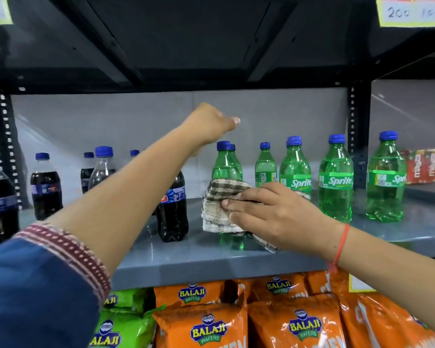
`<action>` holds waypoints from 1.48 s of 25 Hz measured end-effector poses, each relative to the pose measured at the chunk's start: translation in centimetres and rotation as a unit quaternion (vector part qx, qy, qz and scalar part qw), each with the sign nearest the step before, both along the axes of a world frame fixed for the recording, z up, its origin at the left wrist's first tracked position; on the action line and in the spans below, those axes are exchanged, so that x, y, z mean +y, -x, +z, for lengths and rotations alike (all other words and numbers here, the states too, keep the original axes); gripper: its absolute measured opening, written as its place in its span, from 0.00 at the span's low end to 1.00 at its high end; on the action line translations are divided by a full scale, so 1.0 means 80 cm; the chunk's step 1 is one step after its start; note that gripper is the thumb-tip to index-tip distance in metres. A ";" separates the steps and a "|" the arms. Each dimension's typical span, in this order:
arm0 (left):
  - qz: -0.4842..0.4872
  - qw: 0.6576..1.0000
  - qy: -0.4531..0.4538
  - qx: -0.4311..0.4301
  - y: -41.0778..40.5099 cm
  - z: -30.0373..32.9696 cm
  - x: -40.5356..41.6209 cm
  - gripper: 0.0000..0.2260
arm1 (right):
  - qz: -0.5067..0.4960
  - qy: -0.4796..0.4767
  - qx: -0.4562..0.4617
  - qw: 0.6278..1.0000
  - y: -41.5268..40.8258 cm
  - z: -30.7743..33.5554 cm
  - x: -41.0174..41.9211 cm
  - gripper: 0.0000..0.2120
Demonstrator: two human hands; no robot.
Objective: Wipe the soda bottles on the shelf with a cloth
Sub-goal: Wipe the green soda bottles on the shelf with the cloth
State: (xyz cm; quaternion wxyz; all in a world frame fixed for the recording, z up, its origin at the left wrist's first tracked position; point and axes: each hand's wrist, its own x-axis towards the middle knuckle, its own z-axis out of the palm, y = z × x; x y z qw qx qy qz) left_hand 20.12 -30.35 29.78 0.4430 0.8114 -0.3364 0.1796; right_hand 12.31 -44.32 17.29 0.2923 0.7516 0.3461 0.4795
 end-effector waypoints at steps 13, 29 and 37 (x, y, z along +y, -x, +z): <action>-0.131 0.957 0.039 0.254 -0.028 -0.007 -0.001 0.05 | -0.106 0.073 -0.005 0.992 -0.035 0.004 -0.005 0.28; -0.160 0.956 0.037 0.244 -0.035 -0.009 0.002 0.04 | -0.082 0.100 -0.010 0.992 -0.048 0.005 0.001 0.23; -0.153 0.955 0.026 0.254 -0.037 -0.006 0.000 0.07 | -0.096 0.051 0.006 0.994 -0.048 0.020 -0.003 0.28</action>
